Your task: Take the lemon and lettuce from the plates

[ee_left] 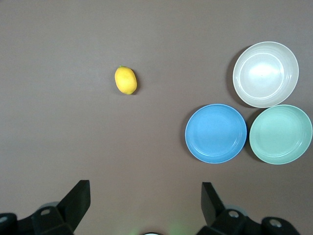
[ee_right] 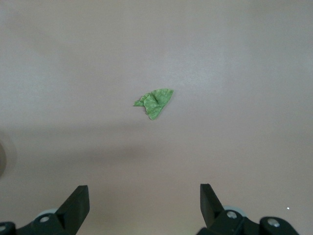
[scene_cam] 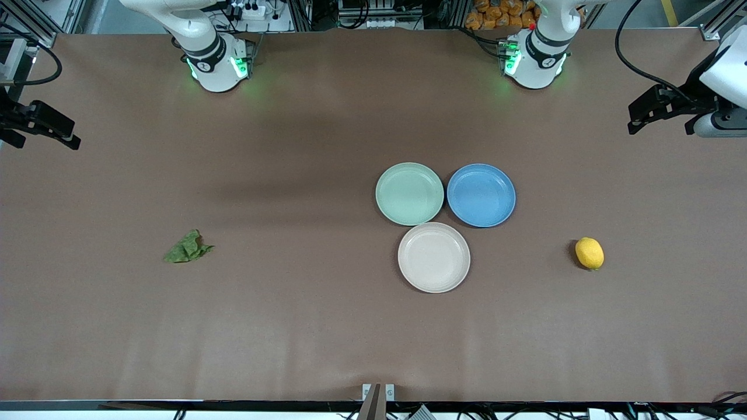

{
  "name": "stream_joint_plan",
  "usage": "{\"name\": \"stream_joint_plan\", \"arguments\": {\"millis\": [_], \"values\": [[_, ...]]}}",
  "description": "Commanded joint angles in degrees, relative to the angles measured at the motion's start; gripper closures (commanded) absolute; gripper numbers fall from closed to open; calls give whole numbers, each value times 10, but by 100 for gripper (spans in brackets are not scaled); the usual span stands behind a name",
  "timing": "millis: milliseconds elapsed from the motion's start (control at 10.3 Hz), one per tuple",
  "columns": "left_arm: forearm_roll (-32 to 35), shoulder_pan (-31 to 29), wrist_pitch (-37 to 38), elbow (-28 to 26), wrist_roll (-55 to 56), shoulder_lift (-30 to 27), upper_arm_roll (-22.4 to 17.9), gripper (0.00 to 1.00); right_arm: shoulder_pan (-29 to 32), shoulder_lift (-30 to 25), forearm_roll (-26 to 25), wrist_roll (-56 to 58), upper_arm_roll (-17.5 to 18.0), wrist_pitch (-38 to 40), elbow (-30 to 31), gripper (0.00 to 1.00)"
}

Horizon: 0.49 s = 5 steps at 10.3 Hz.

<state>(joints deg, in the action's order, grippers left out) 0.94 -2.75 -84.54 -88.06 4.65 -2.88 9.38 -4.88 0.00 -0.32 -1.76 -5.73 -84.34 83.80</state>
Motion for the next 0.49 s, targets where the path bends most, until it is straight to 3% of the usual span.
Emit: {"name": "stream_joint_plan", "arguments": {"millis": [0,388], "values": [[-13,3,15,17,-8,7,1,0,-7,-11,9,4,-7,-4,13,0],[-12,0,15,17,-7,8,8,0,-7,-9,10,5,-5,3,21,0]]}}
